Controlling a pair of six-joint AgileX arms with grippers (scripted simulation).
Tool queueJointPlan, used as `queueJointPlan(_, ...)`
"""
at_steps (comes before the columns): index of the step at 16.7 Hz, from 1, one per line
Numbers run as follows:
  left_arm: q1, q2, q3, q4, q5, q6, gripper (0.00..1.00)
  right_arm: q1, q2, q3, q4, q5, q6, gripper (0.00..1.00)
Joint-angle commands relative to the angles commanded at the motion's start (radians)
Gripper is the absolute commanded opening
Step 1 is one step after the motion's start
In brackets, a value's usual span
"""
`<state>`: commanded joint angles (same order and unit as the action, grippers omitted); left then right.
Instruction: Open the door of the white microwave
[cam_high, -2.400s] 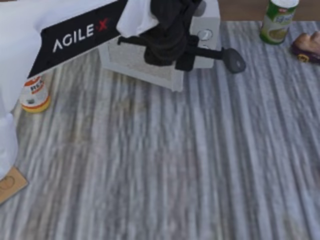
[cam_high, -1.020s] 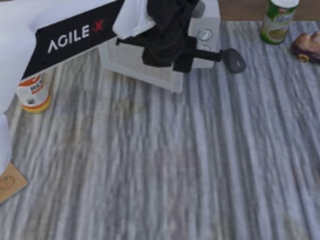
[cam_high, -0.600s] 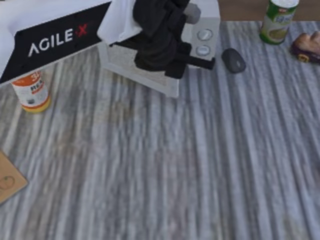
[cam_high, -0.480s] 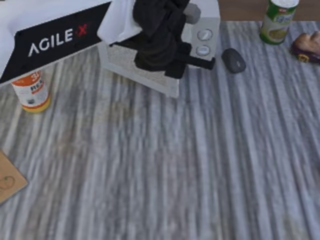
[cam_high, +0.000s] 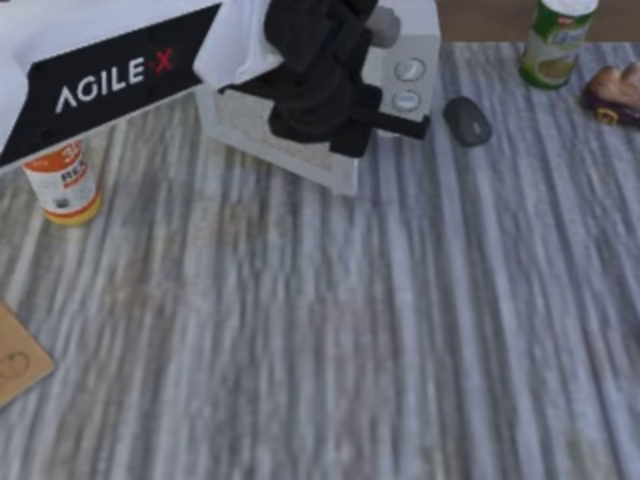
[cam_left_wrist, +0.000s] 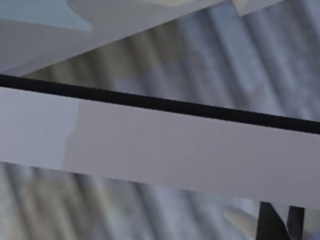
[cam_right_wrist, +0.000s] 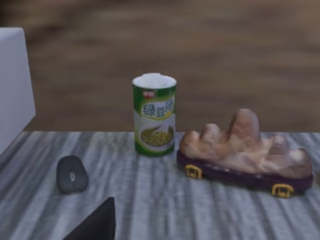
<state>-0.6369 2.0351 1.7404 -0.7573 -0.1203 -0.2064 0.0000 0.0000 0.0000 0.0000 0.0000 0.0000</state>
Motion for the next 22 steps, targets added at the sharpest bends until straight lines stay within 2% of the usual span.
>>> queueJointPlan(13,0.0,0.0,0.0,0.0,0.0,0.0,0.0,0.0,0.0,0.0,0.0,0.0,0.0,1.0)
queueJointPlan(16,-0.002,-0.007,-0.017,0.006,0.013,0.01,0.0,0.0,0.0,0.0,0.0,0.0,0.0,1.0)
queueJointPlan(22,0.029,-0.085,-0.123,0.048,0.07,0.122,0.0,0.0,0.0,0.0,0.0,0.0,0.0,1.0)
